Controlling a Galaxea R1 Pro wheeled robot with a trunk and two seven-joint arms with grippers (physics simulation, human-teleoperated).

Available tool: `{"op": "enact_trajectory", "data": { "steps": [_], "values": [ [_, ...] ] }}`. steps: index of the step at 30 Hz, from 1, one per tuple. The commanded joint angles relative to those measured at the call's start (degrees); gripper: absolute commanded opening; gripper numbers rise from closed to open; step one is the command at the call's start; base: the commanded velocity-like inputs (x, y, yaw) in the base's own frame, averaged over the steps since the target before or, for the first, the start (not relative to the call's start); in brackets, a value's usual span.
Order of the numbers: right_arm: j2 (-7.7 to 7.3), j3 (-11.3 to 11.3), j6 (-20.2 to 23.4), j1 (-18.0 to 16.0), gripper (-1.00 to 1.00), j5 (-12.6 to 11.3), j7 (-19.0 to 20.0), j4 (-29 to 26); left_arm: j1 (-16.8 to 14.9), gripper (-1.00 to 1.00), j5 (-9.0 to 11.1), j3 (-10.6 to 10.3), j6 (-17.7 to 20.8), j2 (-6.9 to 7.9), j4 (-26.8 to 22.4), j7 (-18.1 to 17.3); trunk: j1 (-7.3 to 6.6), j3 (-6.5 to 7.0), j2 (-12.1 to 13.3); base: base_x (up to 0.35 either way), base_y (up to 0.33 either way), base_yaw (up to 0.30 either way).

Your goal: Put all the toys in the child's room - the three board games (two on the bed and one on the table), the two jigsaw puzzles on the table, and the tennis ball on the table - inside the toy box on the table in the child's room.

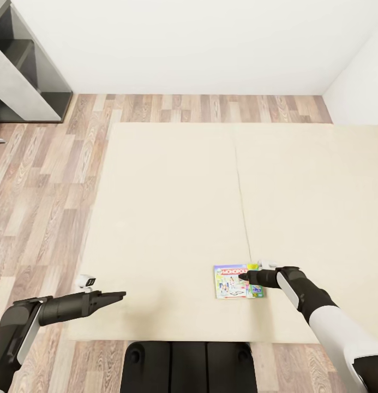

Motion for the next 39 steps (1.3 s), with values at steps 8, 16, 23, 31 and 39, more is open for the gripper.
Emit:
{"op": "enact_trajectory", "data": {
  "steps": [8, 16, 23, 31, 39],
  "values": [
    [-0.08, 0.29, 0.22, -0.02, 1.0, -0.21, -0.04, -0.07, -0.01, 1.0, -0.02, -0.07, 0.59, -0.06, -0.01, -0.22, 0.03, -0.06, -0.09, 0.0, 0.008, 0.0],
    [-0.07, 0.37, 0.22, -0.02, 1.0, -0.07, -0.08, -0.05, -0.01, 1.0, -0.02, -0.05, 0.63, -0.07, -0.01, -0.22, 0.03, -0.06, -0.09, 0.0, 0.0, 0.0],
    [-0.07, 0.37, 0.22, -0.02, 1.0, -0.06, -0.15, 0.01, -0.02, 1.0, -0.02, 0.0, 0.66, -0.07, -0.01, -0.22, 0.03, -0.06, -0.09, 0.0, 0.01, 0.0],
    [-0.07, 0.37, 0.22, -0.02, 1.0, -0.06, -0.18, 0.02, -0.01, 1.0, -0.02, 0.01, 0.67, -0.04, 0.02, -0.22, 0.03, -0.06, -0.09, 0.0, 0.158, 0.0],
    [-0.07, 0.37, 0.22, -0.02, 1.0, -0.06, -0.18, 0.02, -0.01, 1.0, -0.02, 0.01, 0.67, -0.03, 0.0, -0.22, 0.03, -0.06, -0.09, 0.0, 0.208, 0.0]
  ]
}}
